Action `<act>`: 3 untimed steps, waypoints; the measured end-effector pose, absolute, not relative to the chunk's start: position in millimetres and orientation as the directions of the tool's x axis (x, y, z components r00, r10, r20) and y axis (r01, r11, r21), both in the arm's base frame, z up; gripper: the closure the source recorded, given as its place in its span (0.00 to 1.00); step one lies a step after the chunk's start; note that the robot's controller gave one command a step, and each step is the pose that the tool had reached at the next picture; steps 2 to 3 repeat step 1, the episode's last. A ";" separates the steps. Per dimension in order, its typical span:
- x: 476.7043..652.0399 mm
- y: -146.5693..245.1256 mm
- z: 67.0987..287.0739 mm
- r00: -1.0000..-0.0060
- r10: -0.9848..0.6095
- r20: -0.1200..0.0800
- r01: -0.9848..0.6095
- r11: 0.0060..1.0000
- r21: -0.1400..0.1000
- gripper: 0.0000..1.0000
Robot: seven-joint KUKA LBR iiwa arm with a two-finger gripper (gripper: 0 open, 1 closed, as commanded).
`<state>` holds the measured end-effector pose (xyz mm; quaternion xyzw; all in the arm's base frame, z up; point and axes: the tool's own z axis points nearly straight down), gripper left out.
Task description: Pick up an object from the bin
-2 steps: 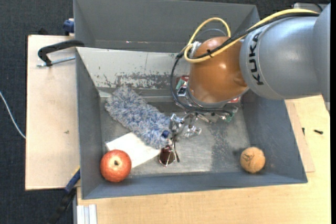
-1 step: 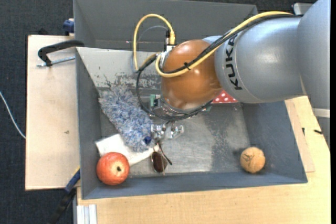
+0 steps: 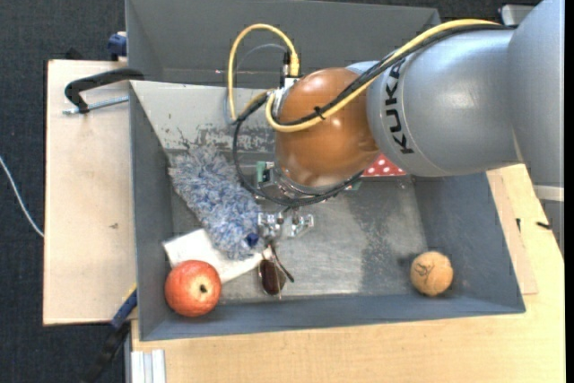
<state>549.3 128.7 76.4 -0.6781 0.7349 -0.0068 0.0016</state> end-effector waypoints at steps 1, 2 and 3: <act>561.9 132.1 240.5 -0.068 -0.998 -0.006 -0.998 0.068 -0.011 1.00; 561.9 132.1 240.5 -0.068 -0.998 -0.006 -0.998 0.068 -0.011 1.00; 561.9 132.1 240.5 -0.068 -0.998 -0.006 -0.998 0.068 -0.011 1.00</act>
Offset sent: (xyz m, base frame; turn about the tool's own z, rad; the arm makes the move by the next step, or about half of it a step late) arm 0.0000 0.0000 0.0000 0.0000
